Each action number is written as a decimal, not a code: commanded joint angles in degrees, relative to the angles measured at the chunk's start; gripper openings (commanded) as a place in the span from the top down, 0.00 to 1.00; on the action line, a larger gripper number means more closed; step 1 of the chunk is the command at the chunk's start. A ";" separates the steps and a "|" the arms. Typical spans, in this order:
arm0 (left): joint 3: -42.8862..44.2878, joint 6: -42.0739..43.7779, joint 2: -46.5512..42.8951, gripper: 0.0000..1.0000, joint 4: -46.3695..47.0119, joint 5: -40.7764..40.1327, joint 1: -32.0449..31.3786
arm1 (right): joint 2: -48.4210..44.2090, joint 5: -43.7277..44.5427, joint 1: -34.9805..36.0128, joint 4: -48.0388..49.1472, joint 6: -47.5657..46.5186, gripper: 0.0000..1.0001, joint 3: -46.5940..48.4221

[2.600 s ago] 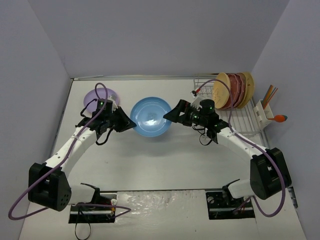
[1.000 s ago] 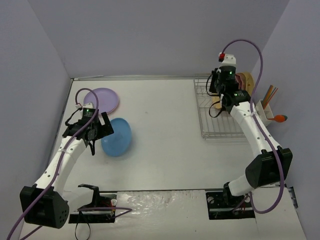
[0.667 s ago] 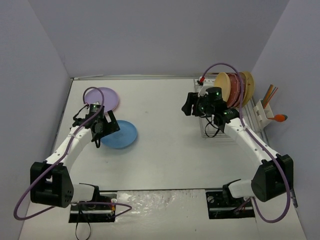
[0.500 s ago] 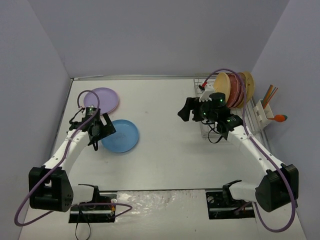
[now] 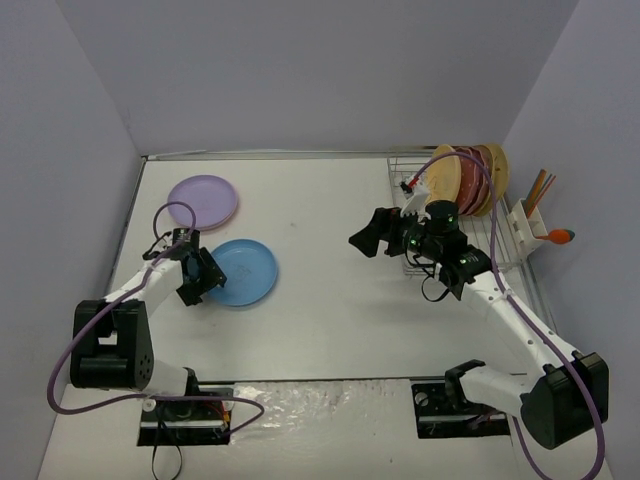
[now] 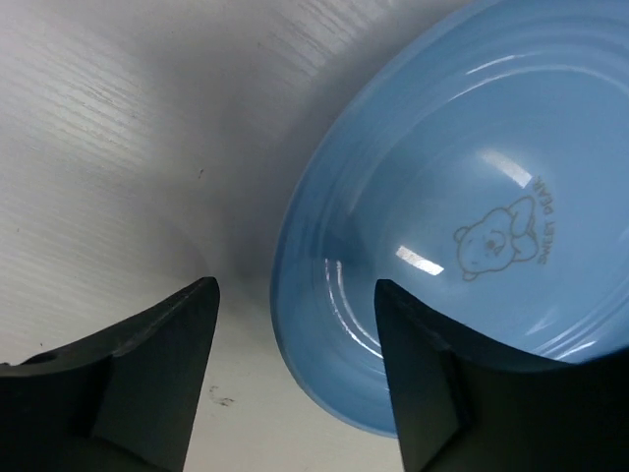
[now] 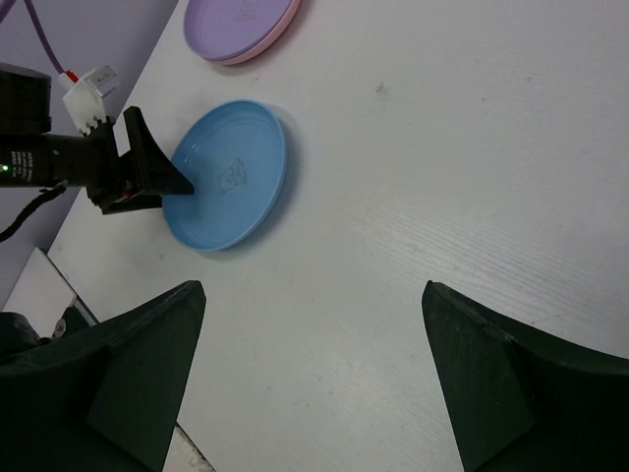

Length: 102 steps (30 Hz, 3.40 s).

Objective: Load the plates into the dish rack

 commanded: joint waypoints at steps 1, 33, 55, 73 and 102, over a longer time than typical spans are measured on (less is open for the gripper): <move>-0.83 -1.51 0.27 0.48 5.35 1.08 0.18 | -1.73 -3.16 0.70 6.93 2.40 0.10 -0.40; -0.17 -10.59 -17.08 1.00 17.30 17.91 -11.30 | 27.32 -5.66 10.07 26.30 18.77 0.07 6.57; 0.27 -7.88 -19.33 0.93 17.54 18.44 -12.11 | 27.19 -5.22 12.24 28.01 20.67 1.00 6.95; 12.87 8.48 -22.45 0.08 -6.09 -2.36 -11.19 | 18.31 34.47 11.63 -5.16 -5.26 1.00 22.89; 9.17 21.48 -22.72 0.03 -9.74 -9.54 -0.17 | 38.43 60.36 -13.10 -3.26 -33.10 1.00 44.91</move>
